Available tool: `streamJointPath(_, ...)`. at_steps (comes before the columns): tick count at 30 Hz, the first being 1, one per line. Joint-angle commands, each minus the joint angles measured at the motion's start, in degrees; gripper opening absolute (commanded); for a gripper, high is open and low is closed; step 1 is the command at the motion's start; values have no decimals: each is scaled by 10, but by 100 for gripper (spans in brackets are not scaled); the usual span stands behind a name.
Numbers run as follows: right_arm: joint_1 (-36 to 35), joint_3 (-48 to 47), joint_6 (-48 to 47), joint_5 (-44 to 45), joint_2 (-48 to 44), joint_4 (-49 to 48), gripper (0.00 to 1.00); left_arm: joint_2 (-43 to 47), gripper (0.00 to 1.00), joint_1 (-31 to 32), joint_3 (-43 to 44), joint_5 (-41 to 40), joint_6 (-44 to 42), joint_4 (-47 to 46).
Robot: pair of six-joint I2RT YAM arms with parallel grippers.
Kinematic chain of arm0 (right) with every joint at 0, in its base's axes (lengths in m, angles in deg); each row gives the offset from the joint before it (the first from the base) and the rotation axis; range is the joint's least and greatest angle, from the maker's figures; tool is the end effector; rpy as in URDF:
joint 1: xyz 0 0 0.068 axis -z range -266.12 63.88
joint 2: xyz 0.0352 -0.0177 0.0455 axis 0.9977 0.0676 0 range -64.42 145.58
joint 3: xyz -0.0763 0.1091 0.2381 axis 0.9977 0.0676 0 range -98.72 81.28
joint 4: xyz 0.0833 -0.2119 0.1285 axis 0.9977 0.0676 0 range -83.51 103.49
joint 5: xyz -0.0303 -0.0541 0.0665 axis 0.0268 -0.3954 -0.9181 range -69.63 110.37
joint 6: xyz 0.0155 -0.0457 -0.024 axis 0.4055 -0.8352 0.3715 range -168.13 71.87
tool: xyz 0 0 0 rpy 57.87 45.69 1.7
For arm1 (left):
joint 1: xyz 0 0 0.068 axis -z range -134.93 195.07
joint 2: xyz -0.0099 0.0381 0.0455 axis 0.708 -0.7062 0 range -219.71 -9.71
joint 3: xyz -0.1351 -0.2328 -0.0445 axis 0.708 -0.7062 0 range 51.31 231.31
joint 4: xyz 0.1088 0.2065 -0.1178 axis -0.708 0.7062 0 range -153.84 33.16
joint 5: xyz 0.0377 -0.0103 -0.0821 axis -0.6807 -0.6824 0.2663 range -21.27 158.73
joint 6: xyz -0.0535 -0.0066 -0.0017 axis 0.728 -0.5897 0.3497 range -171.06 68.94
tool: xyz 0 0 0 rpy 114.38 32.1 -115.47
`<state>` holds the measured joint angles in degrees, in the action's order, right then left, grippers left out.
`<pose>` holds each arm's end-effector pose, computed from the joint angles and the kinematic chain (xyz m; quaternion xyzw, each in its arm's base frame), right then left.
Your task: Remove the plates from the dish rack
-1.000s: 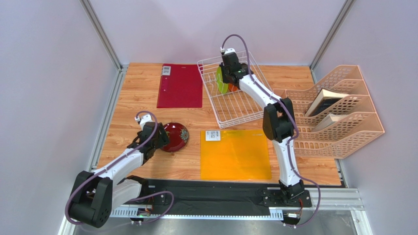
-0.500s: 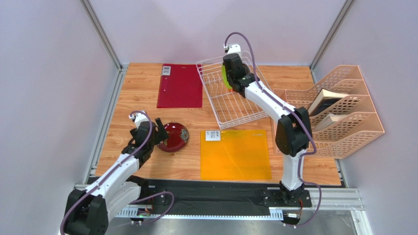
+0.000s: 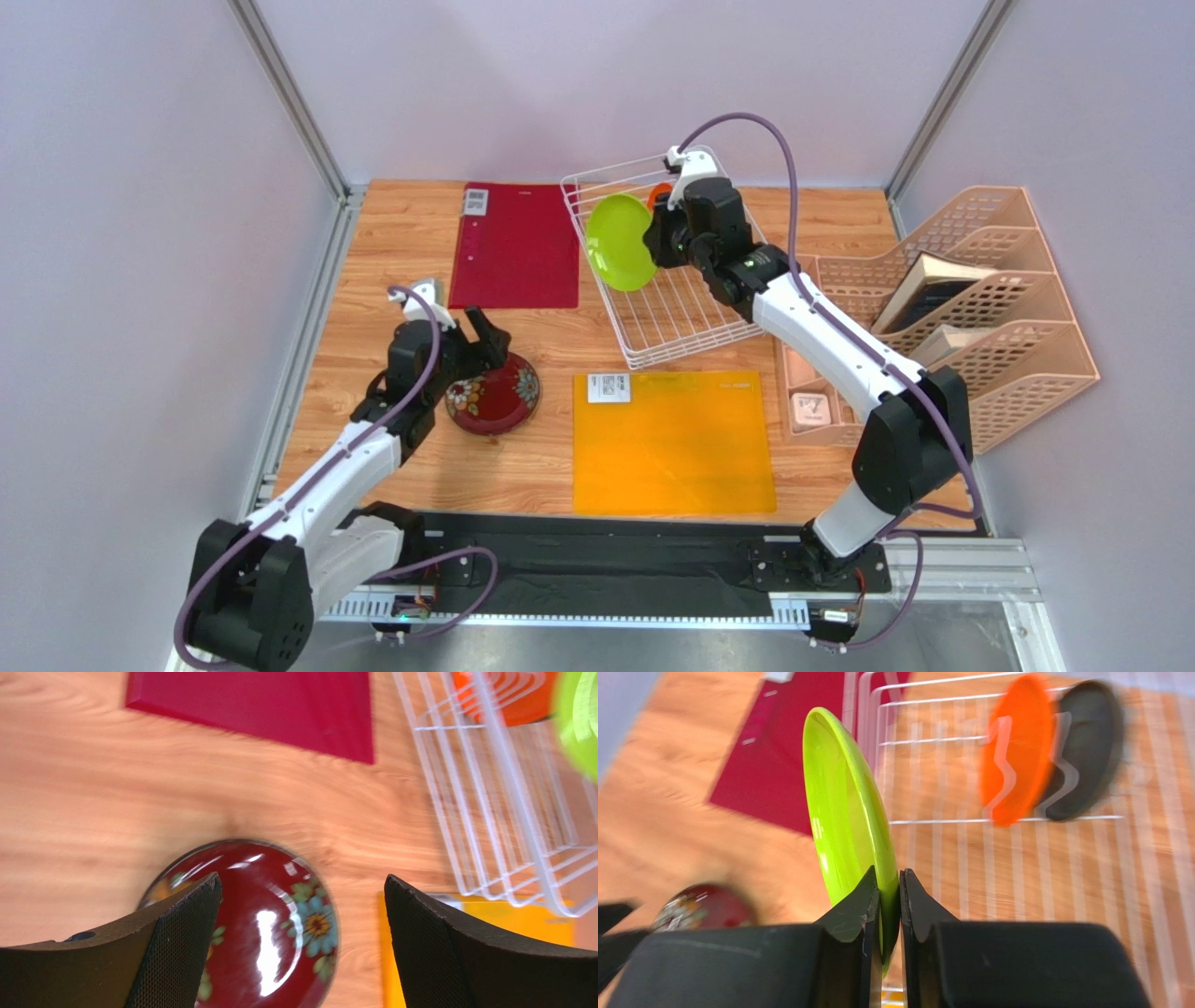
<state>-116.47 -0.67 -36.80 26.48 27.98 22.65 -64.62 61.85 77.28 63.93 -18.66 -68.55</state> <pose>0.3304 0.1891 0.3428 -0.1128 0.8426 0.1443 0.5064 0.2034 -0.0582 0.2186 -0.1366 0.8282 -0.1938 0.5079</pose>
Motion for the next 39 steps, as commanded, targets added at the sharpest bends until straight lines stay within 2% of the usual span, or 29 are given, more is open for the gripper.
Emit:
streamJointPath(1,-2,12,77,-202,-17,-71,0,-39,91,1,34,97,23,-134)
streamJointPath(3,-2,16,111,-262,-9,-99,0,-62,91,1,46,112,28,-162)
streamJointPath(9,-2,20,146,-338,20,-140,0,-99,91,1,58,141,50,-236)
streamJointPath(15,-4,29,142,-326,27,-143,0,-112,91,1,50,153,77,-289)
streamJointPath(21,-1,70,131,-246,-7,-157,0,-84,91,1,26,129,83,-289)
streamJointPath(24,3,65,132,-247,3,-155,0,-60,91,1,10,117,86,-289)
streamJointPath(30,4,62,160,-313,32,-200,0,-49,91,2,8,119,77,-286)
streamJointPath(39,0,49,194,-392,61,-228,0,-109,90,1,43,115,50,-303)
